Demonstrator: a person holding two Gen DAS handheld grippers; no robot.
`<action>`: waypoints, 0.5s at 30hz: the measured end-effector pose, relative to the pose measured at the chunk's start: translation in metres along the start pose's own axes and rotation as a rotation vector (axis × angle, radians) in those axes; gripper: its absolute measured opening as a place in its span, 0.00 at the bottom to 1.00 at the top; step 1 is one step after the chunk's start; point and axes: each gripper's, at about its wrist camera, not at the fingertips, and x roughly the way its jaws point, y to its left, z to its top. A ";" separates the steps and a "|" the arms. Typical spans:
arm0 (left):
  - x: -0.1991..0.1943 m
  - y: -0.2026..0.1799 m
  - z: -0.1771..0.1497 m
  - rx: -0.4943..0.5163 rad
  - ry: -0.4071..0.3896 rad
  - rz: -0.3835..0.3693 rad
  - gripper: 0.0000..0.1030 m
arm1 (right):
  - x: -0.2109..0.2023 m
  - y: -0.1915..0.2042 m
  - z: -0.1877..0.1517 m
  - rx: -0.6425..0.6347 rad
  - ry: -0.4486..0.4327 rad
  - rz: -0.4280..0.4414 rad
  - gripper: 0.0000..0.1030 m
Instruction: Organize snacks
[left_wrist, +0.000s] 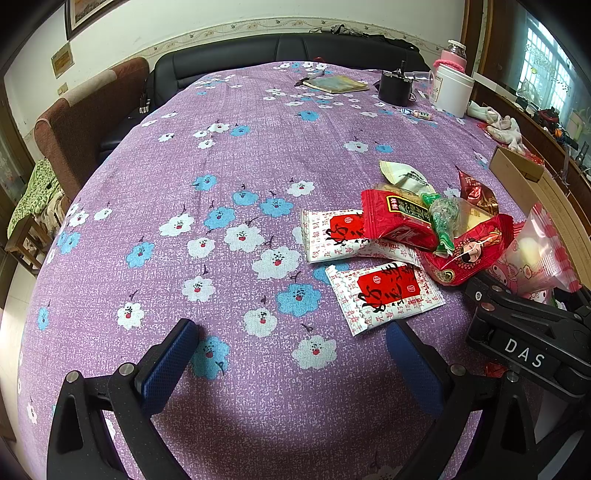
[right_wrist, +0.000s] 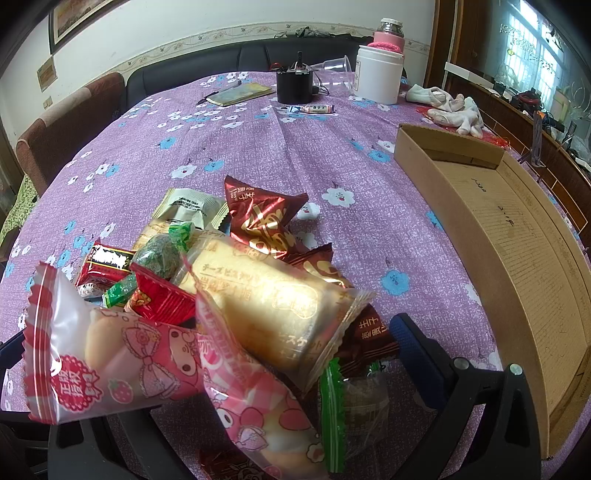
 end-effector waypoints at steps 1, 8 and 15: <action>0.000 0.000 0.000 0.000 0.000 0.000 1.00 | -0.001 -0.001 0.000 0.000 0.000 0.000 1.00; -0.011 0.008 -0.007 0.060 0.044 -0.066 1.00 | -0.001 -0.002 0.001 -0.004 0.003 0.002 1.00; -0.035 0.040 -0.005 0.025 0.010 -0.135 1.00 | -0.003 0.002 -0.003 -0.130 0.116 0.085 1.00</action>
